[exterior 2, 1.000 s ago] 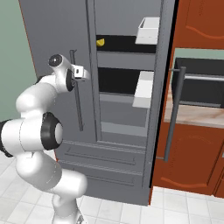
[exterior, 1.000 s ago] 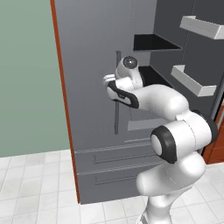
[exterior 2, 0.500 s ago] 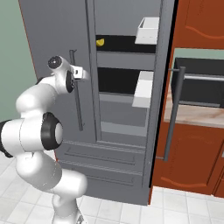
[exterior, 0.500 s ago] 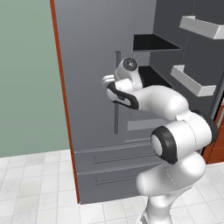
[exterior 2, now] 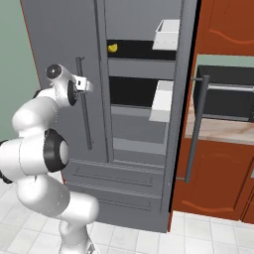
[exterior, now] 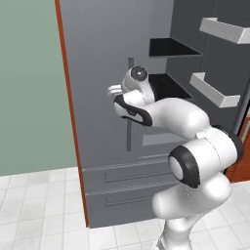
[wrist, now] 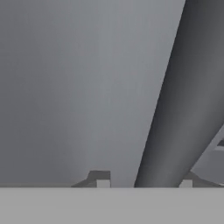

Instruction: There is a bowl on the dining counter. Grab a lemon wedge from the fridge and place it in the bowl. Then get the liquor bottle and glass cup from the cabinet and place them next to the bowl.

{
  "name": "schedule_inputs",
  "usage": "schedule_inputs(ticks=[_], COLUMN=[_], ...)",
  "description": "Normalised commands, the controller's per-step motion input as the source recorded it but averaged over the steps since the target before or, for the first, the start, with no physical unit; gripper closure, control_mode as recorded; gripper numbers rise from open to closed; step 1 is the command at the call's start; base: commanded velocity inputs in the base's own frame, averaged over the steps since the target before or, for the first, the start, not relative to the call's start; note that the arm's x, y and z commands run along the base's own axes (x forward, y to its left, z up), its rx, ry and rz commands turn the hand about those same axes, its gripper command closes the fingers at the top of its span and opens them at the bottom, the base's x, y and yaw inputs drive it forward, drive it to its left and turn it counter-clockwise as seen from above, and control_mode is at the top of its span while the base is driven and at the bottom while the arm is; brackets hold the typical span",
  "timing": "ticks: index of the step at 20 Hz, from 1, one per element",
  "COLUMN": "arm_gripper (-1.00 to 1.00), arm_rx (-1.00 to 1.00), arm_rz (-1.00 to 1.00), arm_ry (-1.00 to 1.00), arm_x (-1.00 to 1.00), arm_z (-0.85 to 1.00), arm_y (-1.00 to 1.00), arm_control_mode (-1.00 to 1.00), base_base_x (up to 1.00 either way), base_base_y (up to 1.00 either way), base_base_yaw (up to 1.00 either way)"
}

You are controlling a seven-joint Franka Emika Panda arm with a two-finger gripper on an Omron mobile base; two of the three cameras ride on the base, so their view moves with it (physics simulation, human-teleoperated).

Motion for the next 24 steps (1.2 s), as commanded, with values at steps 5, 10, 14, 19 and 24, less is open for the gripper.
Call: schedule_inputs(ticks=[5,10,14,19,24], arm_gripper=[1.0,1.0,1.0,1.0,-1.0], arm_rx=[0.03,0.03,0.01,0.0,0.03], arm_rz=[0.01,0.0,0.0,0.0,0.0], arm_ry=[-0.01,-0.06,-0.08,-0.06,-0.04], arm_x=[-0.93,-1.0,-1.0,-1.0,-0.81], arm_z=[0.0,0.0,0.0,0.0,0.0], arm_y=[0.78,0.8,0.87,0.87,0.49], arm_control_mode=[-1.0,-1.0,-1.0,-1.0,-1.0], base_base_x=[0.0,0.0,0.0,0.0,0.0], base_base_y=[0.0,0.0,0.0,0.0,0.0], base_base_yaw=[0.0,0.0,0.0,0.0,0.0])
